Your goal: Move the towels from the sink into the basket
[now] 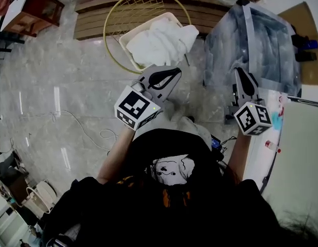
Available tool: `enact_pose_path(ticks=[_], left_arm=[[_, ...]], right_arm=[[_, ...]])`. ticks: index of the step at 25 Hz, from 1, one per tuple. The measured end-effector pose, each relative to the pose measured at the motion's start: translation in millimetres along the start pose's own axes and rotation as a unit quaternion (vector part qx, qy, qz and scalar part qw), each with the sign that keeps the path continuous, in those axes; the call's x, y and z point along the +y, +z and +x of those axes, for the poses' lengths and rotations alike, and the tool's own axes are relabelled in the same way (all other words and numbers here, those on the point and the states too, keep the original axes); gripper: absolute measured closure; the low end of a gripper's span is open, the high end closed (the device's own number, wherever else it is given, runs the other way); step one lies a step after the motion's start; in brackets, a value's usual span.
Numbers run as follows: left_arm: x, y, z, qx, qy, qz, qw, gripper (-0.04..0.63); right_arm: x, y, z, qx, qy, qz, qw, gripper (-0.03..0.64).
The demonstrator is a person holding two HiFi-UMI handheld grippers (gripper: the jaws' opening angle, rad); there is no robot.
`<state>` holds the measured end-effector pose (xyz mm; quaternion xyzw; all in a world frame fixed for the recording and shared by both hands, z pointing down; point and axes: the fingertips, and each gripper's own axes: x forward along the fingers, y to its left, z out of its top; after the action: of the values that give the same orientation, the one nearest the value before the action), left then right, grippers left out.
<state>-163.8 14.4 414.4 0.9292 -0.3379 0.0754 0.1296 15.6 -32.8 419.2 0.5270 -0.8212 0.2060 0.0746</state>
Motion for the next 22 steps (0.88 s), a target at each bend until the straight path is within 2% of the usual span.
enact_pose_path(ticks=[6,16,22], left_arm=[[-65,3,31,-0.005,-0.036,-0.007,0.9993,0.589],[-207,-5,59,0.007,-0.067,0.011,0.9977,0.591],[-255,1,61,0.003,-0.079,0.031,0.9964,0.589]], right_arm=[[-40,-15,-76,-0.008,-0.033,0.004,0.999,0.585],[-81,-50,-197,-0.001,-0.043,-0.004,0.999,0.606],[-91,-45,-238,-0.023,-0.05,-0.015,0.998,0.607]])
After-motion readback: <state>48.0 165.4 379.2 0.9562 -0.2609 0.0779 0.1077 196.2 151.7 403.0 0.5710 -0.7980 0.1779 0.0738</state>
